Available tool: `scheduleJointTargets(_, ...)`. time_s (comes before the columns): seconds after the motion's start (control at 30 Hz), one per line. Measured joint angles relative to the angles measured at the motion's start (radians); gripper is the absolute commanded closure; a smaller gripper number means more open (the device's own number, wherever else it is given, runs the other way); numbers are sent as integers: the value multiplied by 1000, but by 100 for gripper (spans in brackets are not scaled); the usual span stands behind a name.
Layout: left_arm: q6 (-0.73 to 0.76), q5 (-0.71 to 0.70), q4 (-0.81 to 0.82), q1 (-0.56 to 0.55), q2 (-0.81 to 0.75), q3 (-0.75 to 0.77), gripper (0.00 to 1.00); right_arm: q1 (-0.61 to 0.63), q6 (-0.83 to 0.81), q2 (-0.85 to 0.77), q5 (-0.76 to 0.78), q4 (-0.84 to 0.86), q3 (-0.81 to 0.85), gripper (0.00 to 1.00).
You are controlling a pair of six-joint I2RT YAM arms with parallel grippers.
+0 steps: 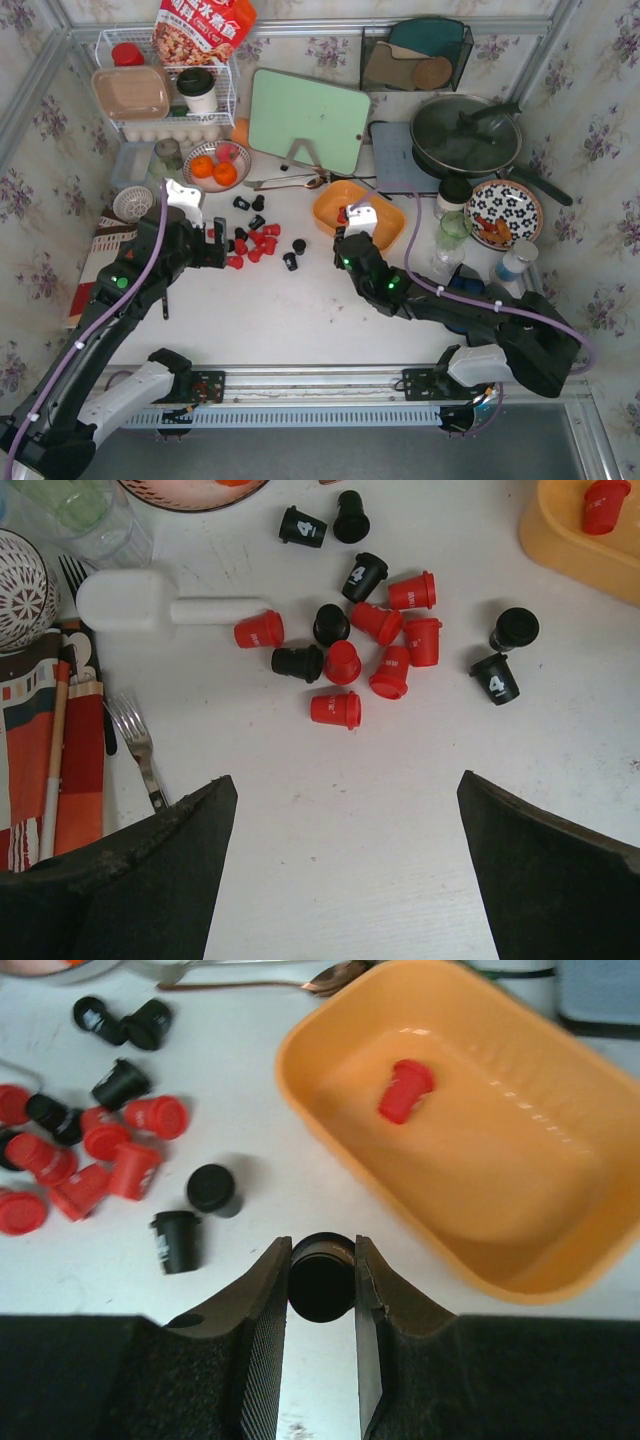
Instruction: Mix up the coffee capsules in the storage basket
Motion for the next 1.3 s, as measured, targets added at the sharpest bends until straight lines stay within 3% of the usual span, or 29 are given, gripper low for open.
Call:
scheduleJointTargets(0.27,-4,15,0,6,12,0,6,-13,-66,-110,209,95,-126,100)
scheduleJointTargets(0.47,-13,22,0,10,25,0,6,-62,-93,-141,257,146,-188,100)
scheduleJointTargets(0.73,-16,26,0,14,52,0,6,-212,-127,-85,138,289,-261,100)
scheduleJointTargets(0.97,-16,26,1,20,89,0,6,-233,-161,2,20,376,-262,100)
scheduleJointTargets(1.17,-16,40,-2,23,149,13,6,-239,-184,53,-48,412,-271,80)
scheduleJointTargets(1.3,-23,47,-1,23,179,23,7,-243,-208,64,-91,433,-292,74)
